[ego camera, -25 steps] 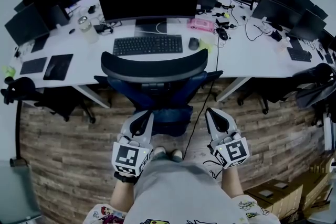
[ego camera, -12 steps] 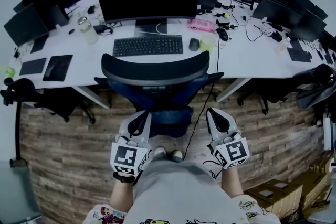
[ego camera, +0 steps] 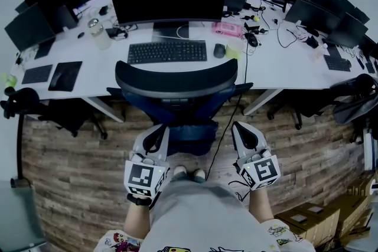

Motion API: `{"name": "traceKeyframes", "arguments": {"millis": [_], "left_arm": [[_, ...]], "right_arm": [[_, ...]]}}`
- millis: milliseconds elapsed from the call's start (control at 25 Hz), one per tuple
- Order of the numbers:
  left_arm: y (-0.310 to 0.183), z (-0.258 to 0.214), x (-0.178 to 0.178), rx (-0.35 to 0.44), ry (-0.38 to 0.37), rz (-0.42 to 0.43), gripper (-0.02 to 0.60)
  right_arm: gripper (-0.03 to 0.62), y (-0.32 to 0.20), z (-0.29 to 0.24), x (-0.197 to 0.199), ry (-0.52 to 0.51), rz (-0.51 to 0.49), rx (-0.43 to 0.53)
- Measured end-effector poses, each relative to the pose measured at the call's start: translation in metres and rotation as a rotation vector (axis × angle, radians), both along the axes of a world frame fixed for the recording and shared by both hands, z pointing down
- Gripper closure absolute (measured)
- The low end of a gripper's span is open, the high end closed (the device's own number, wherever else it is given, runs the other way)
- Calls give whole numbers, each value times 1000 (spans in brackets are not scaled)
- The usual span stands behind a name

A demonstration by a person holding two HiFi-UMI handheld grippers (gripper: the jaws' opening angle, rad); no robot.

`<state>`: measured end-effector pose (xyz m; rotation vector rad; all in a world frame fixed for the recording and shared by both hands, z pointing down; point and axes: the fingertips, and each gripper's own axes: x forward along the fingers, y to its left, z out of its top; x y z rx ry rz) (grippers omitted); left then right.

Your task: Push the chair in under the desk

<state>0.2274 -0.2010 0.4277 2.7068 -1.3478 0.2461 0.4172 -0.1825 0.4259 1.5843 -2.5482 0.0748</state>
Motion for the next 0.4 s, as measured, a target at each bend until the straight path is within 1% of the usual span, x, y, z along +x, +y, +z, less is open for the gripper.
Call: {"name": "traceKeyframes", "arguments": {"millis": [400], "left_arm": [[-2,2,-2,6,-5,-3,571]], "right_arm": [[594,-2,1,1,-4,1,0]]}}
